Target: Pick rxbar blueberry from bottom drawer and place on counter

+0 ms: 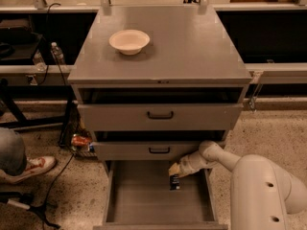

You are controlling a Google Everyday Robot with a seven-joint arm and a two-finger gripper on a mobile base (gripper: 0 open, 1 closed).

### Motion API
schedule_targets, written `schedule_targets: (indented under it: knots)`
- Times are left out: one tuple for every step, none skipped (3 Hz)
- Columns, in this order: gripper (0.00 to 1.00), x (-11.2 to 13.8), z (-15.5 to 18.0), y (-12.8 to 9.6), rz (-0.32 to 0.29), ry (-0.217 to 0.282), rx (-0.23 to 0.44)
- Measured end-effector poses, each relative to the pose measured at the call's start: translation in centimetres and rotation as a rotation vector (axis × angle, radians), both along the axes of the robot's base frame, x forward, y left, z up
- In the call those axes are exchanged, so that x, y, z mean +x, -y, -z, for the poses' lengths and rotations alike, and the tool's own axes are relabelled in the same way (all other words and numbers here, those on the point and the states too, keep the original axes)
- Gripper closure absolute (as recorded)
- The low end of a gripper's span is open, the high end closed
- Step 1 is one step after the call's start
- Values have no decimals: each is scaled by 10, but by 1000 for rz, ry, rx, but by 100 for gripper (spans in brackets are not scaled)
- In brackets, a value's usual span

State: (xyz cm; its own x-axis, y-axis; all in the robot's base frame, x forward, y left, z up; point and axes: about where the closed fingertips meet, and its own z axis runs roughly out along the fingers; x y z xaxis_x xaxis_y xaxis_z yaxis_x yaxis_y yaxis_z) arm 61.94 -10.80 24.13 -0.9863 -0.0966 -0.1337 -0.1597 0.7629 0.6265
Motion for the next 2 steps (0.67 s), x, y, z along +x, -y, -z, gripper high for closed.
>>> schedule_targets:
  knots:
    - [100, 1, -52, 27, 82, 120, 18]
    - [100, -22, -93, 53, 155, 208, 40]
